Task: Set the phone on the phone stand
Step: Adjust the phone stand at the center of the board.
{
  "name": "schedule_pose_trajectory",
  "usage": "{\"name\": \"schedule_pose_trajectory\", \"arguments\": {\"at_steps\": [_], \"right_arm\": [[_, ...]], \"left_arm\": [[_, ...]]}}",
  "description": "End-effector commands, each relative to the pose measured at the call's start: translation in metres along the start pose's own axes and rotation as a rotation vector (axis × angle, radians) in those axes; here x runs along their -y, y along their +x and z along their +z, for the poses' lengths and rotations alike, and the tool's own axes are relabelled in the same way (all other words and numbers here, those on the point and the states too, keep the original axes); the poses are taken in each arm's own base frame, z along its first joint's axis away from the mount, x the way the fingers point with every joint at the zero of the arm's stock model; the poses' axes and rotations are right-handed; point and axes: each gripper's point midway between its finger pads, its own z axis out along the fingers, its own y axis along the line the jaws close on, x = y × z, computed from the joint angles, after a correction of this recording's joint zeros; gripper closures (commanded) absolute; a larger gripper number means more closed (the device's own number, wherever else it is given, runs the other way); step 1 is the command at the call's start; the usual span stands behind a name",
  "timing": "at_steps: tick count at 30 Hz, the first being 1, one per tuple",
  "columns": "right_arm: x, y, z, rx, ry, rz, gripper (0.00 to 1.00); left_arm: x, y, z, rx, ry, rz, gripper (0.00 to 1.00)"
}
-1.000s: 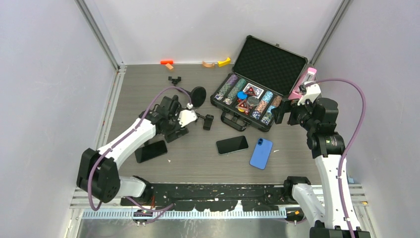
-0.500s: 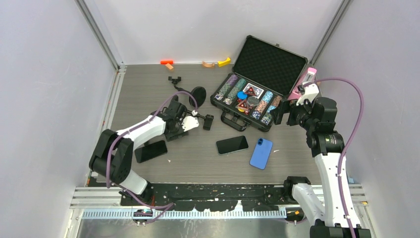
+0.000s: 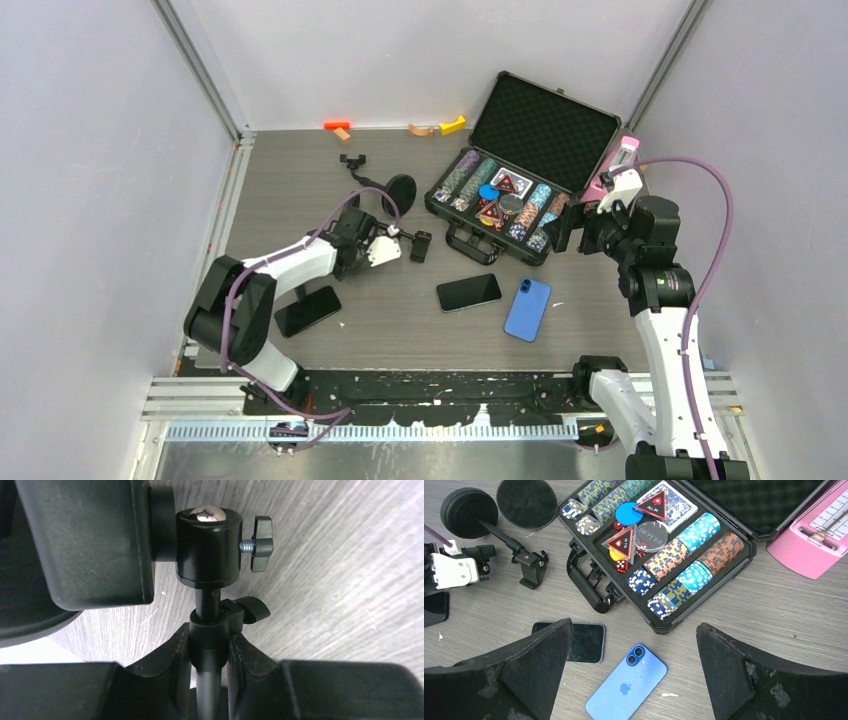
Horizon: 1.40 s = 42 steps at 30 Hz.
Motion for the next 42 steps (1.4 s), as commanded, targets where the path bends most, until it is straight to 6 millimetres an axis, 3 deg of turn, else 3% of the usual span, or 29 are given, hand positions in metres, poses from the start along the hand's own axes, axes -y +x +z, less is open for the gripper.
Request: {"name": "schedule_pose_trajectory", "arguments": {"at_steps": [1,6,9,13,18,23,30,37,42], "right_arm": [[-0.002,-0.006,0.0,0.019,-0.015,-0.019,0.0],[-0.002,-0.007,0.0,0.023,-0.014,-0.021,0.0],[-0.002,-0.007,-0.001,0.023,-0.016,-0.022,0.0],[-0.002,-0.006,0.0,0.021,-0.018,-0.02,0.0],[-0.002,-0.005,0.002,0.013,-0.018,-0.019,0.0],[-0.002,-0.003,0.002,0.009,-0.02,-0.02,0.0],[-0.003,-0.003,0.002,0.009,-0.028,-0.023,0.0],[-0.004,-0.003,0.002,0.011,-0.032,-0.025,0.0],[-0.004,-0.003,0.001,0.013,-0.036,-0.026,0.0]], "left_arm": [[-0.013,-0.021,-0.035,0.141,-0.037,-0.044,0.94],[-0.031,-0.049,-0.091,0.349,-0.081,-0.103,1.0],[-0.028,-0.068,-0.12,0.497,-0.055,-0.152,1.0],[-0.017,-0.091,-0.146,0.687,-0.004,-0.197,1.0],[-0.009,-0.124,-0.164,0.94,0.023,-0.202,1.0],[0.001,-0.144,-0.163,1.097,0.065,-0.235,1.0],[0.011,-0.152,-0.147,1.165,0.102,-0.294,1.0],[0.022,-0.141,-0.126,1.13,0.096,-0.313,0.89],[0.011,-0.128,-0.132,1.128,0.052,-0.362,0.88]]}}
